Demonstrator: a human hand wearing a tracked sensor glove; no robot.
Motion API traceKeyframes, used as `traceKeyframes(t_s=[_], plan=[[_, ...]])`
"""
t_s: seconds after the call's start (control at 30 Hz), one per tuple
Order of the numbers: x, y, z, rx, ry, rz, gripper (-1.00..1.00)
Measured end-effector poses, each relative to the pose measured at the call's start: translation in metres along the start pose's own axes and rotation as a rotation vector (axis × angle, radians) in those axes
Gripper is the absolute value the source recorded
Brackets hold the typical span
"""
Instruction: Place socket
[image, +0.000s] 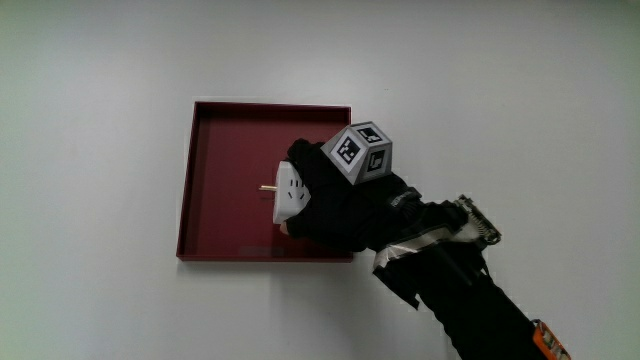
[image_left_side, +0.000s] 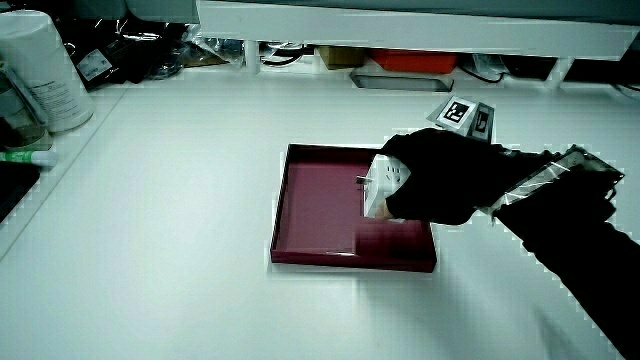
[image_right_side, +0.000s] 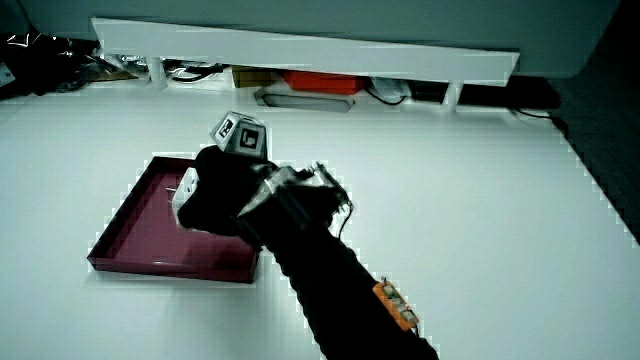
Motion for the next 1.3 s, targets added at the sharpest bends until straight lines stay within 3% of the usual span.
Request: traceKeyframes(t_s=[0.37,0.5,0.7,0.97,1.07,1.3], plan=[[0.016,0.020,-0.035,-0.056,0.012,-0.053,0.00],[0.024,0.026,-0.045,-0.075,-0.011,-0.081,0.00],[0.026,0.026,-0.045,-0.101,0.039,-0.083,0.00],[0.030,0.028,-0.049,-0.104,0.040,-0.110,0.00],[0.030,0.027,-0.048,-0.101,0.050,-0.102,-0.12],[0.037,0.028,-0.052,-0.151,0.090,-0.099,-0.40]])
